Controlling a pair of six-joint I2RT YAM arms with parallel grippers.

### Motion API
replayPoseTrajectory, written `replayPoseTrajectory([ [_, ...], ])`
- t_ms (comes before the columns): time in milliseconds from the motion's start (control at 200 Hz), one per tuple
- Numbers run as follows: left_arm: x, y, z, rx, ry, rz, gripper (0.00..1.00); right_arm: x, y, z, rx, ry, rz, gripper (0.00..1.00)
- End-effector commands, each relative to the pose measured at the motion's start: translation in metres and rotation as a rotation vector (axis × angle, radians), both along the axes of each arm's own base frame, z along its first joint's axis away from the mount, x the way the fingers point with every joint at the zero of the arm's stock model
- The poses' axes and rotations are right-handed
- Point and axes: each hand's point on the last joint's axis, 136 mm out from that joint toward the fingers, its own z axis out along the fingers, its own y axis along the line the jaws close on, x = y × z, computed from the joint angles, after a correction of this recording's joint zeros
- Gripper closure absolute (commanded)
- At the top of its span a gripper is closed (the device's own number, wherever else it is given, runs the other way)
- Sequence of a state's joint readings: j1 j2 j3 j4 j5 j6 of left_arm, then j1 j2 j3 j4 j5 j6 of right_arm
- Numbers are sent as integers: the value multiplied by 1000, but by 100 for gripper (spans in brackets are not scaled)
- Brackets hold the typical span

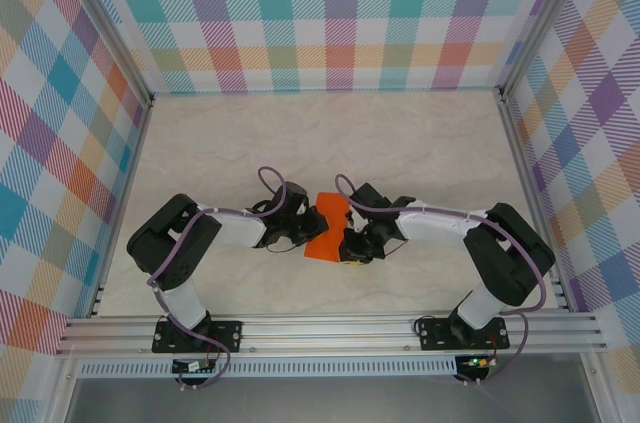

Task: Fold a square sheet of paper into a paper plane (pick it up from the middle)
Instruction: First fold the triangle in half at the center of the table.

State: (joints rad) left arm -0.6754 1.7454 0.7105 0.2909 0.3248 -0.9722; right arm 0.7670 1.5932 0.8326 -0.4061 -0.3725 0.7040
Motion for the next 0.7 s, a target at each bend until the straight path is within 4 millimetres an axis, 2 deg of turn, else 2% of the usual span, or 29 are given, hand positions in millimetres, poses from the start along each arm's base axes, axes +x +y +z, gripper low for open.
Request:
replayPoseTrajectory([
  [0, -12, 16, -19, 76, 57, 0, 90, 23, 28, 27, 101, -57, -23, 84],
  [60, -12, 16, -18, 74, 55, 1, 90, 29, 37, 26, 113, -51, -29, 85],
  [190, -11, 15, -15, 70, 52, 0, 90, 37, 41, 7, 71, -27, -40, 85],
  [385, -9, 12, -8, 59, 34, -7, 89, 21, 22, -35, -28, 56, -50, 86],
  [570, -5, 10, 1, 54, -2, -20, 86, 7, 7, -47, -54, 79, -62, 86],
  [695, 1, 6, 20, 20, -49, -25, 83, 4, 4, -50, -35, 87, -75, 88],
])
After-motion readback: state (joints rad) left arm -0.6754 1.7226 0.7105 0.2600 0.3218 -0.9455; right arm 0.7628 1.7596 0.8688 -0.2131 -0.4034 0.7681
